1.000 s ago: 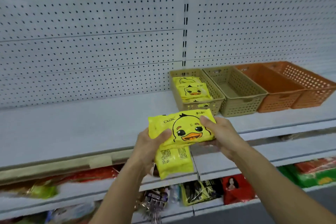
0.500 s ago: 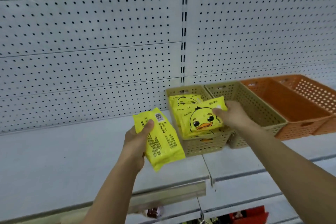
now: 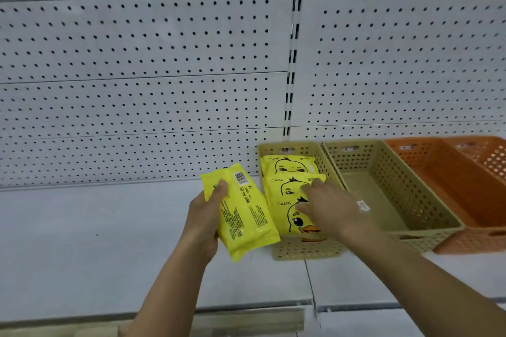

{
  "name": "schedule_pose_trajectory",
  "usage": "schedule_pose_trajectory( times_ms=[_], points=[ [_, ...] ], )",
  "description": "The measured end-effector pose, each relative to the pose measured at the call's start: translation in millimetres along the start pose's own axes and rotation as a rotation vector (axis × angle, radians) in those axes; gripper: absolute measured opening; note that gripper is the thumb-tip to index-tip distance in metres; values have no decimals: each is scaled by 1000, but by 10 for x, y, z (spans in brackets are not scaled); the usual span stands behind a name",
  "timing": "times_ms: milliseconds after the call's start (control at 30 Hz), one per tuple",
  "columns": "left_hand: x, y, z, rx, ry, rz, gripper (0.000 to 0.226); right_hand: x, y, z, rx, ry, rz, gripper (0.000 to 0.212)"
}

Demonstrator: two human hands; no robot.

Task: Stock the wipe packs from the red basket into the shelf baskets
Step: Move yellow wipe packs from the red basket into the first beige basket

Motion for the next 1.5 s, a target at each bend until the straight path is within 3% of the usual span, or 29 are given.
schedule_pose_trajectory(
  times_ms=[67, 100, 200, 300, 367, 400, 467, 533, 667, 833, 1000, 1100, 1167, 1267, 1300, 1367, 1400, 1500],
  points=[
    [-7, 3, 44, 20, 21, -28, 24, -140, 49, 255, -273, -78, -197, 42],
    [-15, 2, 65, 26, 29, -44, 27, -157, 75, 313, -358, -145, -206, 40],
    [-40, -12, 127, 41, 32, -57, 32, -86, 90, 313, -394, -342, -172, 41],
    [-39, -48, 229, 43, 52, -51, 32, -18, 39, -9, -54, -557, -229, 73],
    [-56, -79, 301, 74, 105, -73, 32, -185, 141, -278, 139, -528, -397, 95],
    [-71, -97, 354, 77, 139, -89, 34, -277, 192, -370, 220, -491, -486, 96],
    [-69, -119, 479, 41, 178, -100, 42, -321, 243, -478, 417, -521, -576, 75],
    [-22, -133, 603, -14, 177, -71, 51, -135, 224, -570, 559, -788, -491, 50],
    [135, -218, 733, -10, -130, 110, 43, 353, -57, -474, 314, -1605, -99, 12],
    [271, -393, 811, 66, -293, 277, 31, 606, -345, -270, 105, -1841, 150, 25],
    [197, -678, 868, 105, -427, 304, 39, 784, -595, -76, 42, -1780, 348, 19],
    [65, -800, 882, 116, -497, 270, 33, 828, -727, -52, 39, -1669, 407, 20],
    [56, -847, 854, 110, -622, 309, 25, 891, -781, -164, 28, -1586, 360, 22],
    [213, -857, 982, -38, -736, 433, 60, 835, -869, -436, -108, -1355, 144, 22],
    [234, -841, 1107, -168, -696, 392, 63, 773, -895, -518, -142, -1304, 82, 22],
    [217, -783, 1327, -406, -525, 242, 46, 685, -952, -609, -124, -1334, 54, 26],
    [222, -790, 1360, -418, -442, 191, 37, 670, -970, -600, -118, -1440, 87, 32],
    [231, -901, 1182, -151, -200, 106, 33, 594, -934, -366, -286, -1692, 153, 48]
  ],
)
Point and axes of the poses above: each hand's wrist, its own y-axis away from the middle knuckle, its own z-axis out of the palm, x = y × z, the point moved 8 cm from there along -y, towards the middle knuckle, and after that the axes turned 5 degrees about z, right-handed, at the moved point
